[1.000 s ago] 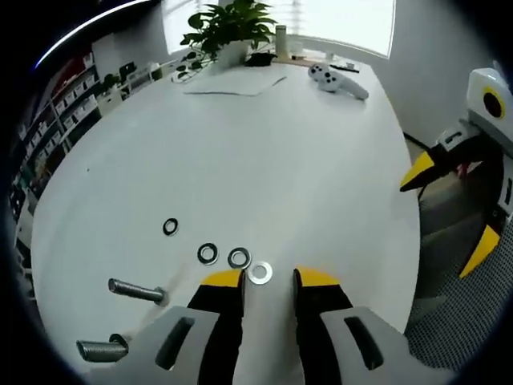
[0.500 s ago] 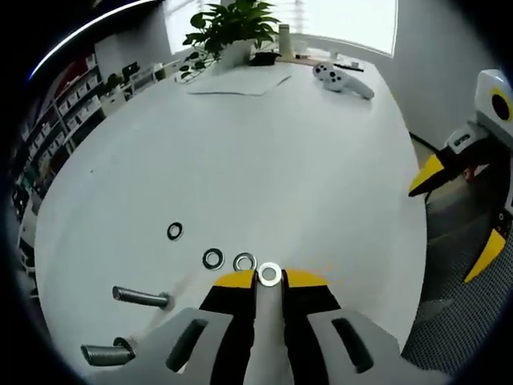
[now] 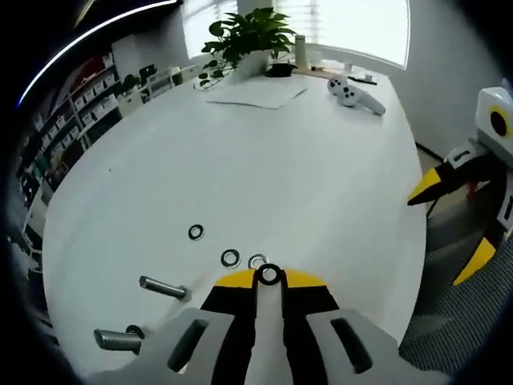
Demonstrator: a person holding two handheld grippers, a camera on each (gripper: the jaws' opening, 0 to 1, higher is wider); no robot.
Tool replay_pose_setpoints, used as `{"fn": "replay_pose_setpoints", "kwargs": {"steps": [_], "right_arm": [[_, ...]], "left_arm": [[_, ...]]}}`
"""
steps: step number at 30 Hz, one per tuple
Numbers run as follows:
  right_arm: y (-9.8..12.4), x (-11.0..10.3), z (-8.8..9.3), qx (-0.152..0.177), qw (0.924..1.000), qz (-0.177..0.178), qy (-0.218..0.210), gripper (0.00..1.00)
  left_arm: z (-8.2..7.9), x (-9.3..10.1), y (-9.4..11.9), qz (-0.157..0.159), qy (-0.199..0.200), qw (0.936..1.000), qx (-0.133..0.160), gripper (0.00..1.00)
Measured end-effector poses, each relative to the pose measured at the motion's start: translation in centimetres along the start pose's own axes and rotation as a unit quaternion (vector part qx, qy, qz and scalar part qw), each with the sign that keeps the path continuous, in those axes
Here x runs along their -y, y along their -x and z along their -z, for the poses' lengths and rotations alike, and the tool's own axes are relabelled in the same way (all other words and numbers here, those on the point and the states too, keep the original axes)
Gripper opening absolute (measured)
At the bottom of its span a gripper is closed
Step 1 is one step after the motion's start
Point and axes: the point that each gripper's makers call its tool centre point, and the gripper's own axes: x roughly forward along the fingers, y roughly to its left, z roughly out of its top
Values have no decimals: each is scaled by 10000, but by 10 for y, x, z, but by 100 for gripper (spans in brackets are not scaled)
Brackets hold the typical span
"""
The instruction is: Place the washer onto the threaded stud by aligning its center hole with the stud, sliding it down to the base, and recovering from edge contact or off-axis alignment until the washer reaches the visible bottom stop.
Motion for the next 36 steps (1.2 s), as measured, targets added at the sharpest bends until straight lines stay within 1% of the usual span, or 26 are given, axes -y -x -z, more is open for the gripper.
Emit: {"fn": "replay_pose_setpoints", "kwargs": {"steps": [2, 4, 10, 16, 22, 27, 31, 32, 34, 36], "right_arm": [[0, 1, 0, 9, 10000, 19, -29, 64], [0, 2, 0, 23, 10000, 56, -64, 64], [1, 5, -1, 58, 9998, 135, -122, 64], [2, 7, -2, 107, 9996, 197, -155, 64], [2, 8, -3, 135, 9995, 231, -176, 64], [2, 9, -3, 152, 9994, 248, -186, 64], [2, 9, -3, 145, 9994, 262, -179, 64], [2, 9, -3, 149, 9994, 268, -176, 64], [2, 10, -4, 165, 9993, 268, -195, 64], [2, 10, -3, 161, 9993, 268, -202, 64]], "left_arm": [[2, -4, 4, -43, -33, 10000, -21, 8], [3, -9, 10, -111, -158, 9998, -34, 8], [3, -22, 28, -230, -211, 9995, 15, 8], [2, -35, 40, -302, -225, 9993, 32, 8], [-5, -44, 47, -408, -335, 9986, 23, 8], [-8, -56, 48, -530, -578, 9969, -100, 8], [-9, -64, 49, -562, -617, 9964, -153, 8], [-11, -67, 51, -614, -642, 9959, -153, 8], [-13, -69, 51, -567, -541, 9969, -95, 8], [-12, -71, 49, -589, -588, 9964, -140, 8]]}}
